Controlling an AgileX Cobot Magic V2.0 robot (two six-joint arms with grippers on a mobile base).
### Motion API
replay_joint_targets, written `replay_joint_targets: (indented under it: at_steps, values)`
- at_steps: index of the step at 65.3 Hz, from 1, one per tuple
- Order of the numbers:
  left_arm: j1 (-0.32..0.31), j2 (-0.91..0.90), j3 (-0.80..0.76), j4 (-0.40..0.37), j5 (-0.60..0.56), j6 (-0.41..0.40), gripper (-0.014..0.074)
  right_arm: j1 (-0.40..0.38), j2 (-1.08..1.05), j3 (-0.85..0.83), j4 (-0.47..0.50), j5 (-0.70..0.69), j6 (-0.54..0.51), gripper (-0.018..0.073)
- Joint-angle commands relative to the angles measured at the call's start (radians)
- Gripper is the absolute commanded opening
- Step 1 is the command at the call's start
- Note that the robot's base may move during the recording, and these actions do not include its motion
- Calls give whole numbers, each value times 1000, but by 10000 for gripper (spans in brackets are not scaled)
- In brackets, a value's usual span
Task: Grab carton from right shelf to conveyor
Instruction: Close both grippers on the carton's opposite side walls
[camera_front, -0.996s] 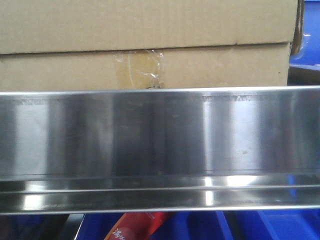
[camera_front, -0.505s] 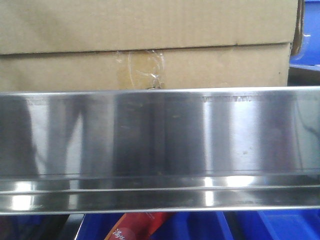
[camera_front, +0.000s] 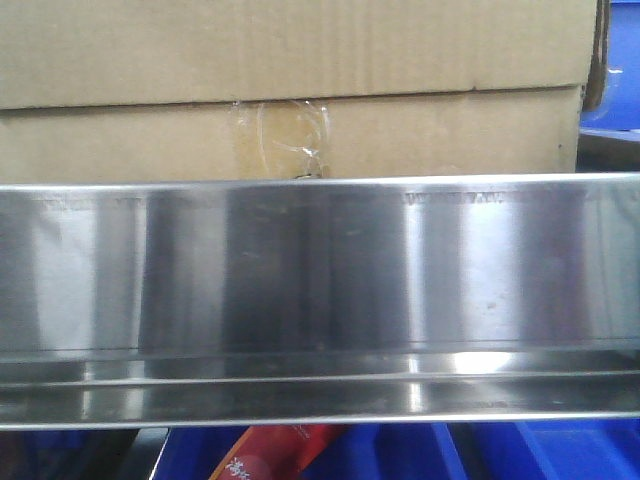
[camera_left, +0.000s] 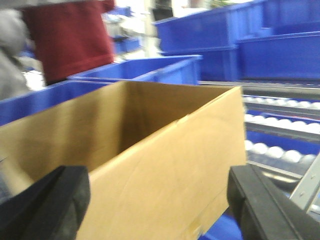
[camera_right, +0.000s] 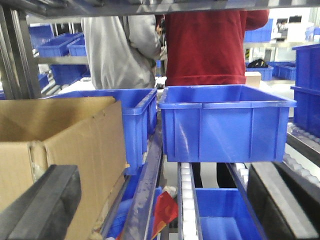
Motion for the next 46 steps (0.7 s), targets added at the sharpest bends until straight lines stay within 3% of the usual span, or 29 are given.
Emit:
replay_joint_targets:
  at_steps: [1, 8, 22, 27, 36, 43, 46]
  values:
    - [-26, 77, -65, -32, -13, 17, 442, 9, 56, -69, 19, -1, -5, 568]
    - [-60, 184, -159, -45, -5, 17, 443, 57, 124, -141, 29, 1, -5, 568]
    - [-199, 381, -349, -30, 15, 13, 444, 178, 298, -279, 29, 66, -5, 568]
    - [-246, 451, -419, 13, 8, -65, 444, 207, 373, -332, 29, 83, -5, 568]
    - [-335, 563, -542, 188, 36, -249, 444, 243, 487, -434, 29, 139, -5, 568]
    - [-400, 619, -638, 418, 41, -449, 444, 250, 572, -514, 29, 189, -5, 568]
    - [-415, 641, -680, 554, 53, -591, 444, 250, 611, -551, 29, 215, -5, 568]
